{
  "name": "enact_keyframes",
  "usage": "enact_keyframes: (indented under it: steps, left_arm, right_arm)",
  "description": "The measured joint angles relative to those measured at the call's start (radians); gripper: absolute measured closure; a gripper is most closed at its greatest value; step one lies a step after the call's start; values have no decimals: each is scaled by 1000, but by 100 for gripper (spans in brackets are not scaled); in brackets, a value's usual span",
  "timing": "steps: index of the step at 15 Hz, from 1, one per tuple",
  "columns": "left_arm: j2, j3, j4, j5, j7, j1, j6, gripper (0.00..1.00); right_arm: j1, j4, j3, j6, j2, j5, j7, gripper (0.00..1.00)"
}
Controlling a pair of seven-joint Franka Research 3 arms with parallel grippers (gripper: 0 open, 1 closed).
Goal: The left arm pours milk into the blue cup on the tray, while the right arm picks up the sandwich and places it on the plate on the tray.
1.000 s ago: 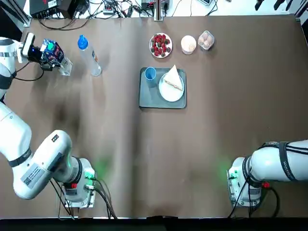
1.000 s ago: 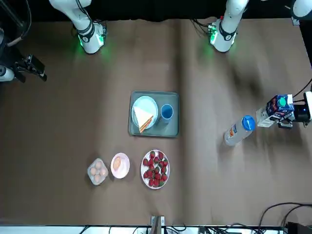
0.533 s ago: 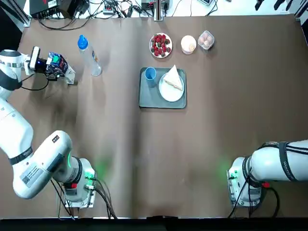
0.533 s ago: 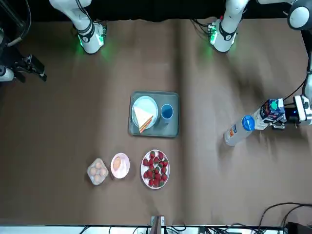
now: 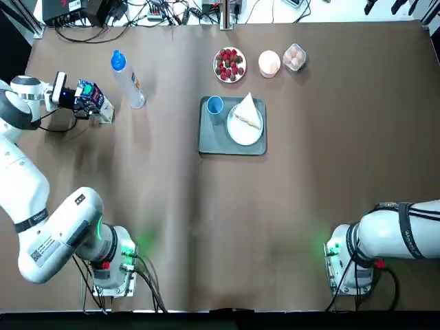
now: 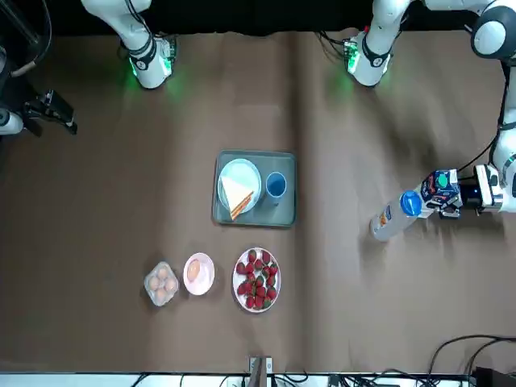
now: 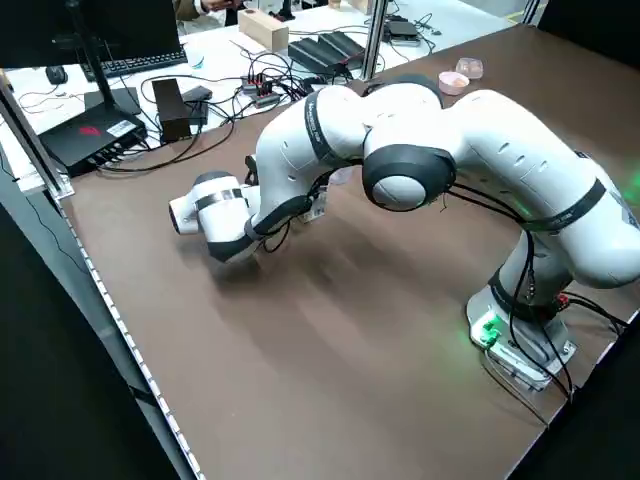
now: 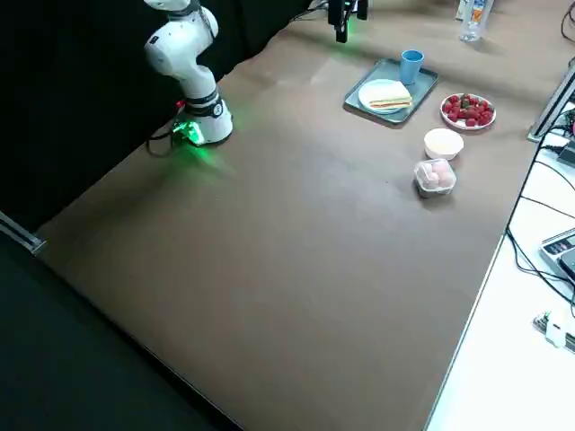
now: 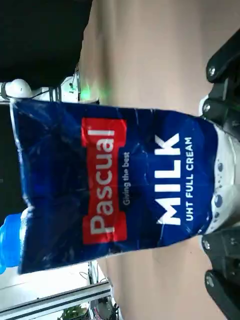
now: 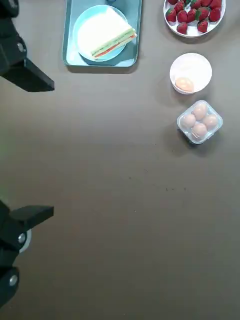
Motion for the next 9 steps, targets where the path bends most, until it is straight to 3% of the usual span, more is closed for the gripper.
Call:
enact_keyframes:
  steps: [1,3,5,7,9]
  left_arm:
    - [0,0,1,0,0,0,0,38]
    - [0,2,3,0,0,1,0,22]
    - [0,4,6,0,0,6,1,19]
    - [0,12,11,0,-1,8,21,3]
    - [0,23,17,0,-2,11,32,0]
  right_arm:
    - [0,0,0,0,0,0,0,0]
    - [-1,0,0,0,0,0,0,0]
    - [-1,0,0,0,0,0,0,0]
    - [-1,0,0,0,0,0,0,0]
    - [-1,0,0,0,0,0,0,0]
